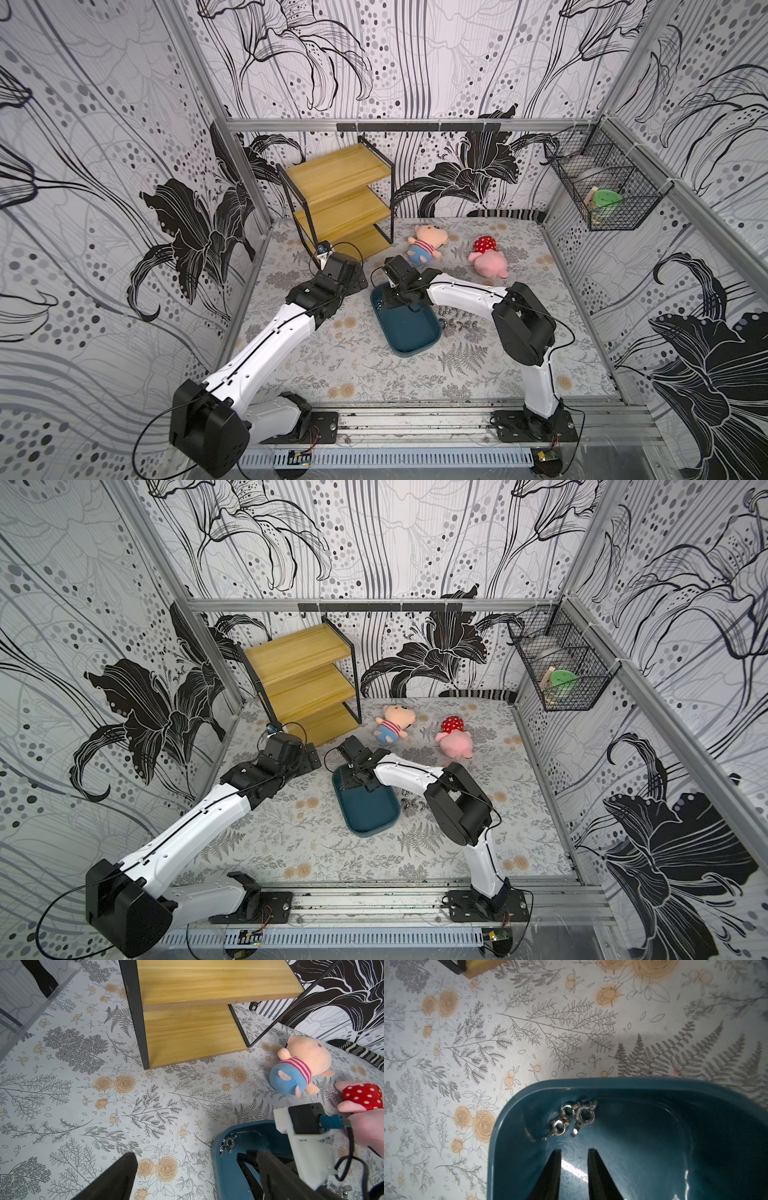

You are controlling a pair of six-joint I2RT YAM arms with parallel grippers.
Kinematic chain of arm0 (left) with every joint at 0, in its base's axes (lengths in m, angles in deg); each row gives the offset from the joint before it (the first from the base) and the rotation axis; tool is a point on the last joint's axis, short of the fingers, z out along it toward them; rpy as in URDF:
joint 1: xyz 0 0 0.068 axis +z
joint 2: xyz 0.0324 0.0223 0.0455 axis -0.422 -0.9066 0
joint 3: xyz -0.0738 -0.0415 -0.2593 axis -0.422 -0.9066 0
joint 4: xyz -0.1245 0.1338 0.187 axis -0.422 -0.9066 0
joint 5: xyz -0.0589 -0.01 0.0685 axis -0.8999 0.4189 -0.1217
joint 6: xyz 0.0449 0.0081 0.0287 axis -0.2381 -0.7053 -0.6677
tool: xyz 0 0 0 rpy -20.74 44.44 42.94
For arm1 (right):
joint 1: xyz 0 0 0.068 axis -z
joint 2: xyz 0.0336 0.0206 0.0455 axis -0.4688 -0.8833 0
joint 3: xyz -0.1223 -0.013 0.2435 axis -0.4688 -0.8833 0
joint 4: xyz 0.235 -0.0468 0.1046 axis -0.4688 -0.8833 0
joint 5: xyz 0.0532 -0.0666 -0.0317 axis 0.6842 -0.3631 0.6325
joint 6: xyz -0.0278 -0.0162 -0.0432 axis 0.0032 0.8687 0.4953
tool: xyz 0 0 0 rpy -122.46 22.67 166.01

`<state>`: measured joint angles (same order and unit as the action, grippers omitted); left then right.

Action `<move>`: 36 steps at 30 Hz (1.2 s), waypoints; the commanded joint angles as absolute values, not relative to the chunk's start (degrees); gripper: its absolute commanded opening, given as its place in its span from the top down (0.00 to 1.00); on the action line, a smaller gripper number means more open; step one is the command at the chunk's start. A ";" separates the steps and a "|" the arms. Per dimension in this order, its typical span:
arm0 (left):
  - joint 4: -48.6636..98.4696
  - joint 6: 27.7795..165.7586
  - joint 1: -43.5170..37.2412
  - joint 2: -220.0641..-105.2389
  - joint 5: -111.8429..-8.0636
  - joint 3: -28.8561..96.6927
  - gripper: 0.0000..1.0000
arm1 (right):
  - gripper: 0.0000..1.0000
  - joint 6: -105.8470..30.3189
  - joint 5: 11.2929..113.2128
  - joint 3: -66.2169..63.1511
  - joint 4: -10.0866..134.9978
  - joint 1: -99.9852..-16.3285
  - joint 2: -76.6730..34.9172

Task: Take out the wing nut from the storage box
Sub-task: Pick up the wing nut from the storage box.

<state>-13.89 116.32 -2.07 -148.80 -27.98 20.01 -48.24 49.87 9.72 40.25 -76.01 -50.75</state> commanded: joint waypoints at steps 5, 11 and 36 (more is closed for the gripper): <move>-12.99 116.90 -2.46 -147.68 -26.75 18.82 0.05 | 0.74 -49.56 50.39 11.77 40.33 -76.38 -53.98; -13.20 116.90 -2.42 -147.32 -26.64 18.56 0.05 | 0.76 -50.00 50.65 12.55 40.44 -76.38 -55.30; -13.56 116.99 -2.46 -146.80 -26.28 18.32 0.05 | 0.83 -50.36 47.91 13.20 38.15 -76.38 -57.77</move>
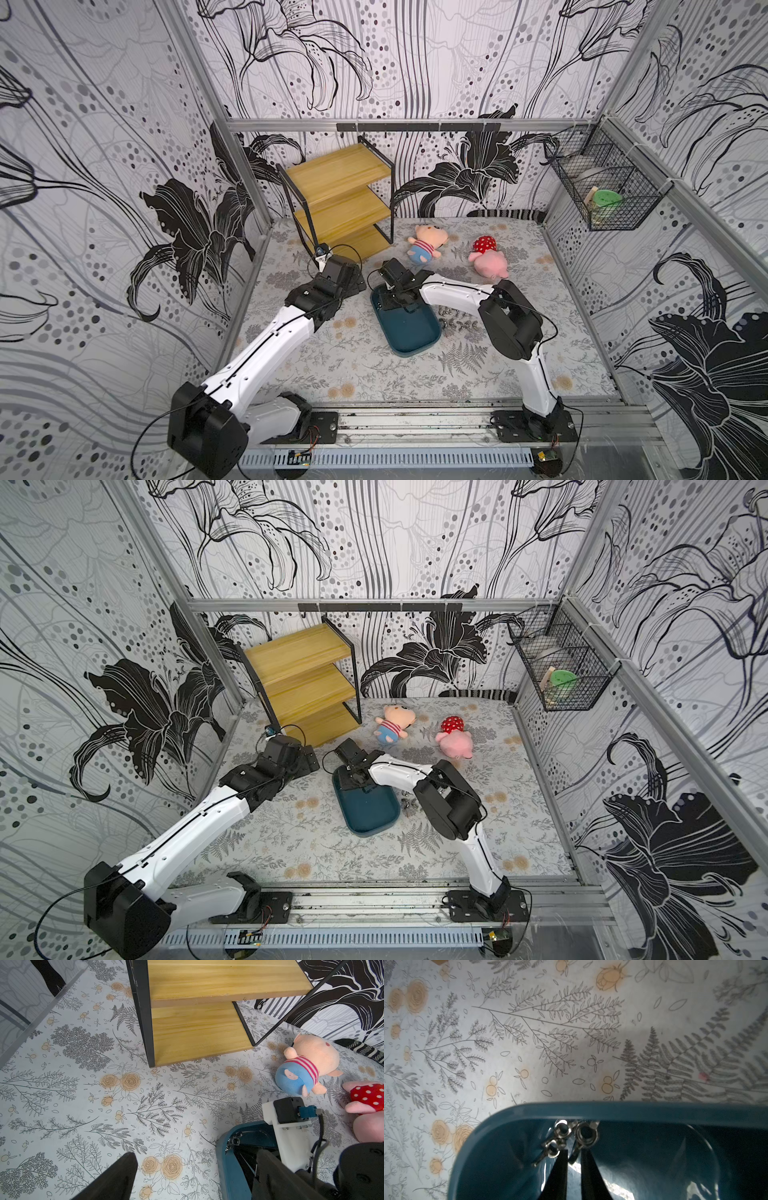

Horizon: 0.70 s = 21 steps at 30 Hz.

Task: Take out the wing nut from the storage box
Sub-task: Pick up the wing nut from the storage box.

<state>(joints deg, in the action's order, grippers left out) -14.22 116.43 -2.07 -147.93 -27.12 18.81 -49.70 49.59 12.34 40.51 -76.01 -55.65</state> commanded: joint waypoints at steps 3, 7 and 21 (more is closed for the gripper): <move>-13.73 116.95 -2.46 -146.63 -26.19 18.37 0.05 | 0.82 -50.36 47.49 13.43 38.02 -76.38 -58.48; -13.80 116.95 -2.41 -146.56 -26.10 18.46 0.05 | 0.81 -50.60 46.51 13.56 37.52 -76.38 -59.03; -13.65 116.55 -2.46 -147.68 -26.19 19.78 0.05 | 0.91 -49.24 44.28 14.26 37.21 -76.38 -55.20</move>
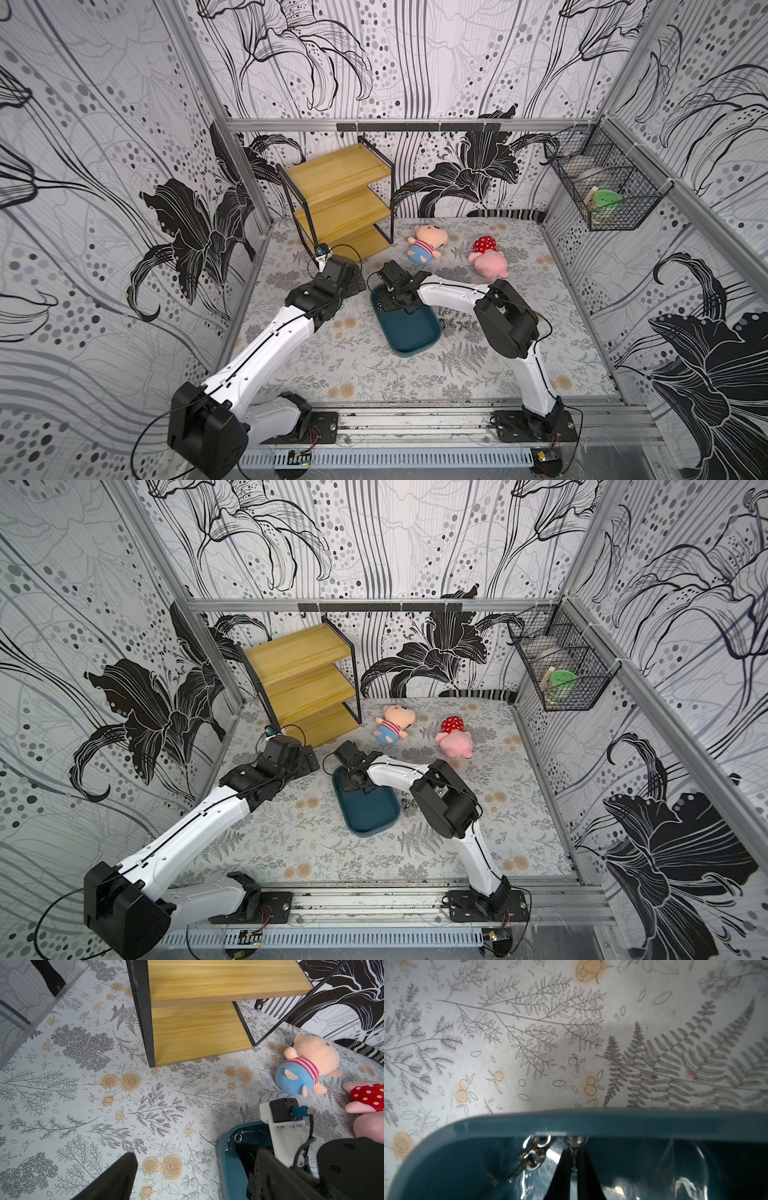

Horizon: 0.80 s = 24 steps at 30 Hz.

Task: Take out the wing nut from the storage box
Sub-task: Pick up the wing nut from the storage box, then place the wing nut at the center of the board.

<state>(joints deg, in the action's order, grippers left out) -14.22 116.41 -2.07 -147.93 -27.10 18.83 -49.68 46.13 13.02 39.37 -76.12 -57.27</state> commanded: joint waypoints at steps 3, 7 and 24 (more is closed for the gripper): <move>-13.65 116.54 -2.45 -147.70 -26.19 19.96 0.05 | 0.92 -48.77 44.02 14.04 36.57 -76.38 -54.17; -13.56 116.51 -2.39 -147.91 -26.28 19.96 0.05 | 0.93 -48.81 44.09 12.38 36.62 -76.38 -51.87; -12.24 116.70 -2.44 -148.75 -27.22 19.69 0.05 | 0.95 -48.11 43.49 4.34 35.22 -76.23 -39.71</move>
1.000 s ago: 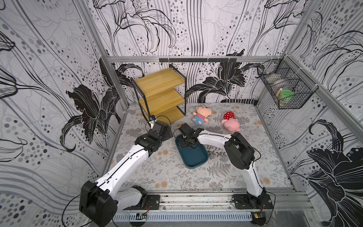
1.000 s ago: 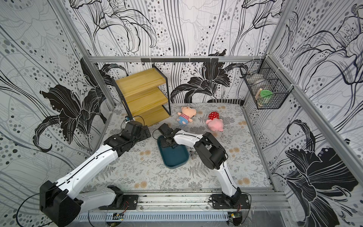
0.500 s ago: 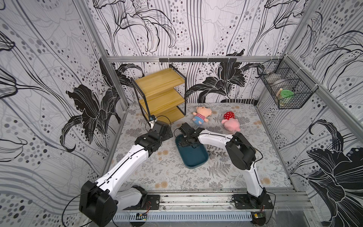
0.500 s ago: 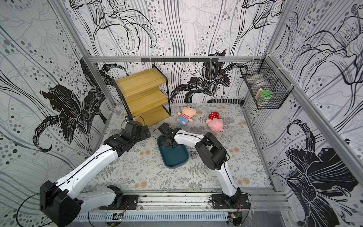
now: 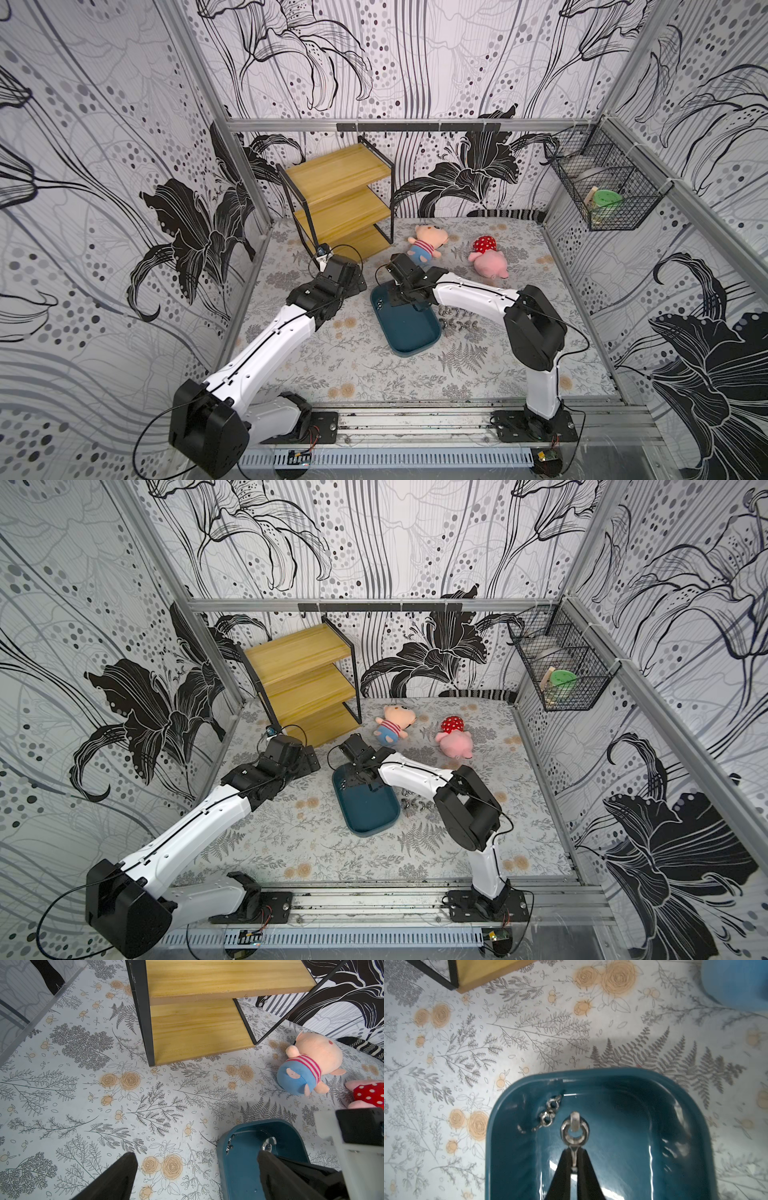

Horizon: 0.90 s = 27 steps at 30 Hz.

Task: Take out the wing nut from the storage box
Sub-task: Place the wing nut at the center of the board.

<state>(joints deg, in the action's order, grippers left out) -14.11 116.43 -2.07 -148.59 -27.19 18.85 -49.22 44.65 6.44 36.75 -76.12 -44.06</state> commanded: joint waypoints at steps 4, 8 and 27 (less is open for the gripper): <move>-11.98 116.73 -2.46 -148.79 -27.34 19.56 0.05 | 0.95 -48.94 42.99 -1.11 35.26 -75.78 -34.85; -11.80 116.59 -2.46 -148.84 -27.42 19.51 0.05 | 0.95 -50.28 42.00 -6.90 35.21 -74.43 -29.05; -11.19 116.82 -2.72 -149.58 -27.86 19.79 0.05 | 0.95 -47.51 43.12 -27.56 32.15 -56.60 -9.93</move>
